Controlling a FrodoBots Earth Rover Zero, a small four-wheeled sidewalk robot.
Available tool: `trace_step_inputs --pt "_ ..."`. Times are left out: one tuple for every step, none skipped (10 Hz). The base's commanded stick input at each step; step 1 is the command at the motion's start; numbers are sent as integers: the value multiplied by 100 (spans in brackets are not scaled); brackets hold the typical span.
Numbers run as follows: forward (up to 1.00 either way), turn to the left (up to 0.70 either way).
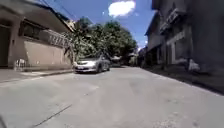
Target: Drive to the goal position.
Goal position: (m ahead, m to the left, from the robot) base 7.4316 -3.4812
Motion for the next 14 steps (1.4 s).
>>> trace_step_inputs --pt "100 2" --pt "100 2" --pt "100 2" --pt "100 2" --pt "100 3" --pt "100 3" --pt "100 3" --pt "100 2" --pt "100 0" --pt "100 0" --pt "100 0" --pt "100 0" --pt "100 0" --pt "100 0"
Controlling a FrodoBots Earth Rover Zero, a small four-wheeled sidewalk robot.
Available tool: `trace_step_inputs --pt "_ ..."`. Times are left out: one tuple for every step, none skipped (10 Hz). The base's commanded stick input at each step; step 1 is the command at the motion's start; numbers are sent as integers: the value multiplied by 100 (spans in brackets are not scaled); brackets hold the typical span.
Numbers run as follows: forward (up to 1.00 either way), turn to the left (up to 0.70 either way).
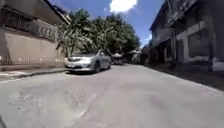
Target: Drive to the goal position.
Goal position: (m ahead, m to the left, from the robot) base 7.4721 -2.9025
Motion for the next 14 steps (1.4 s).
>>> trace_step_inputs --pt "100 0" --pt "100 0" --pt "100 0" --pt "100 0" --pt "100 0" --pt "100 0" --pt "100 0" --pt "100 0" --pt "100 0" --pt "100 0" --pt "100 -1" --pt "100 -3" --pt "100 -4" --pt "100 -5"
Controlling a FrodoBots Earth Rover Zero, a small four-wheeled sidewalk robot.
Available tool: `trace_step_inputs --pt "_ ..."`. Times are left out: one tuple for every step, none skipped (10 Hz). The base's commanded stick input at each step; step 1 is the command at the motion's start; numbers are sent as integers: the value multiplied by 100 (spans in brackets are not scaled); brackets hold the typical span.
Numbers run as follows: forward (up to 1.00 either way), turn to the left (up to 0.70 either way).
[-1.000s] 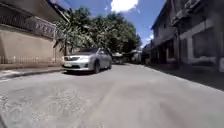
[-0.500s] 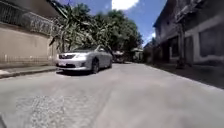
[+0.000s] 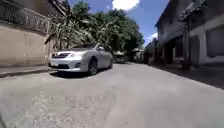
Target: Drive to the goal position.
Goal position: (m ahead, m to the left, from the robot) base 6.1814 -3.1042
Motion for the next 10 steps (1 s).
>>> trace_step_inputs --pt "100 -7" --pt "100 -8" --pt "100 -10" --pt "100 -12" --pt "100 -15" --pt "100 -17" --pt "100 -19" --pt "100 -22" --pt "100 -24" --pt "100 -19"
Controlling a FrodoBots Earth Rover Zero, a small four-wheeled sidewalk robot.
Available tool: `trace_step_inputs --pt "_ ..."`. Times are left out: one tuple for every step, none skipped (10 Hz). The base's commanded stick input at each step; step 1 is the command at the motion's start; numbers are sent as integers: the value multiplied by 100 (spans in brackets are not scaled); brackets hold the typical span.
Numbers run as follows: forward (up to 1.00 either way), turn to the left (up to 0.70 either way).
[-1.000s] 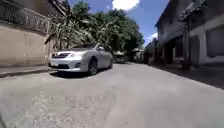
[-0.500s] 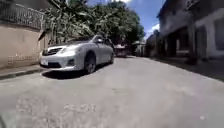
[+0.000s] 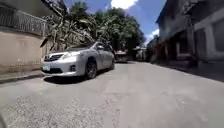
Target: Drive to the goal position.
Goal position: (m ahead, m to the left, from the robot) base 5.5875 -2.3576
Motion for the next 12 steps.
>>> trace_step_inputs --pt "100 -12" --pt "100 -16" --pt "100 -17" --pt "100 -16" --pt "100 -15" --pt "100 -14" --pt "100 -13" --pt "100 -12" --pt "100 -11" --pt "100 -10" --pt "100 -10" --pt "100 -6"
